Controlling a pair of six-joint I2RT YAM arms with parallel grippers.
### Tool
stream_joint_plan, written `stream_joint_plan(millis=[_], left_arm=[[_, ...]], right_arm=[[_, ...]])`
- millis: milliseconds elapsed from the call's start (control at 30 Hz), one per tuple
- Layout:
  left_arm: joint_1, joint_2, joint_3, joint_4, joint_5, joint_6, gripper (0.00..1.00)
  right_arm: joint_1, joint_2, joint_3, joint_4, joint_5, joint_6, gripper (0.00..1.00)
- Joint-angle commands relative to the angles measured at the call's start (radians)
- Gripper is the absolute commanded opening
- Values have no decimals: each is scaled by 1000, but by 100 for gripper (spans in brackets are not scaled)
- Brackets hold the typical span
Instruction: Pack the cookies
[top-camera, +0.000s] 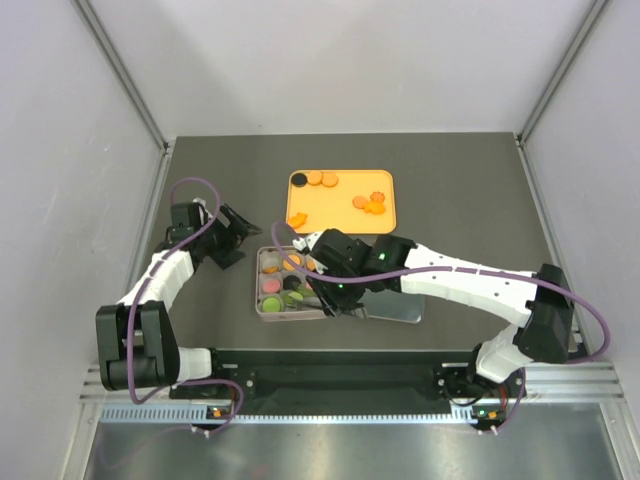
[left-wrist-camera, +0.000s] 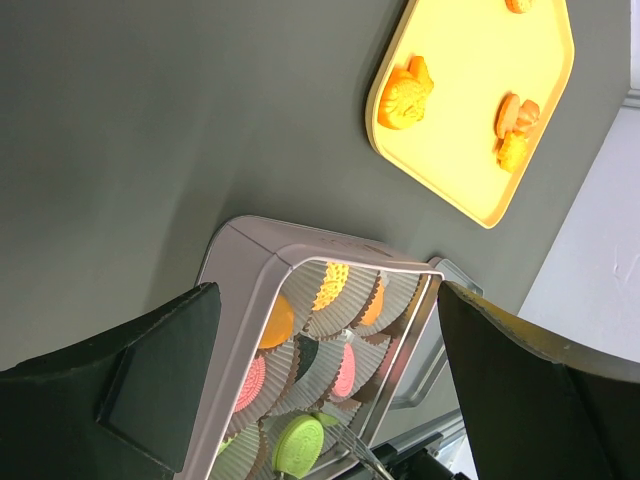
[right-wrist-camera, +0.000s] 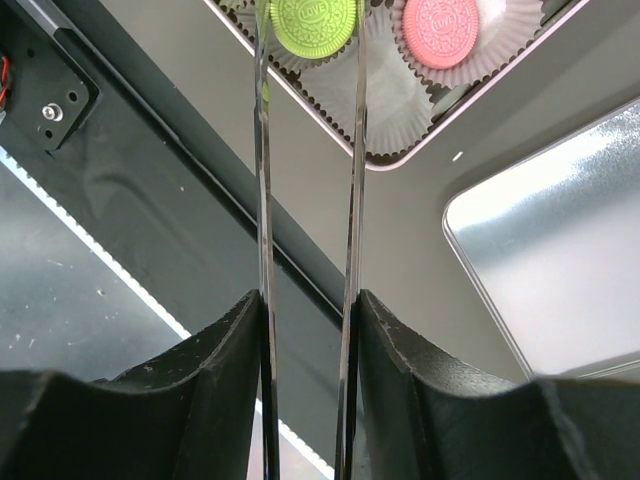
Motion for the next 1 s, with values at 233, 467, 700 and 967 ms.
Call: stream_joint_plan(millis=[233, 467, 700, 967], left_arm=[[8, -1, -4, 48, 11, 6, 94], [8, -1, -7, 48, 11, 7, 94], [8, -3, -7, 47, 11, 7, 94], [8, 2, 0, 45, 15, 6, 94]], right_arm=[[17, 4, 11, 45, 6, 6, 44], [16, 6, 17, 45, 7, 6, 46], [-35, -34, 96, 7, 85, -14, 46], [-240, -24, 296, -44, 163, -104, 46]])
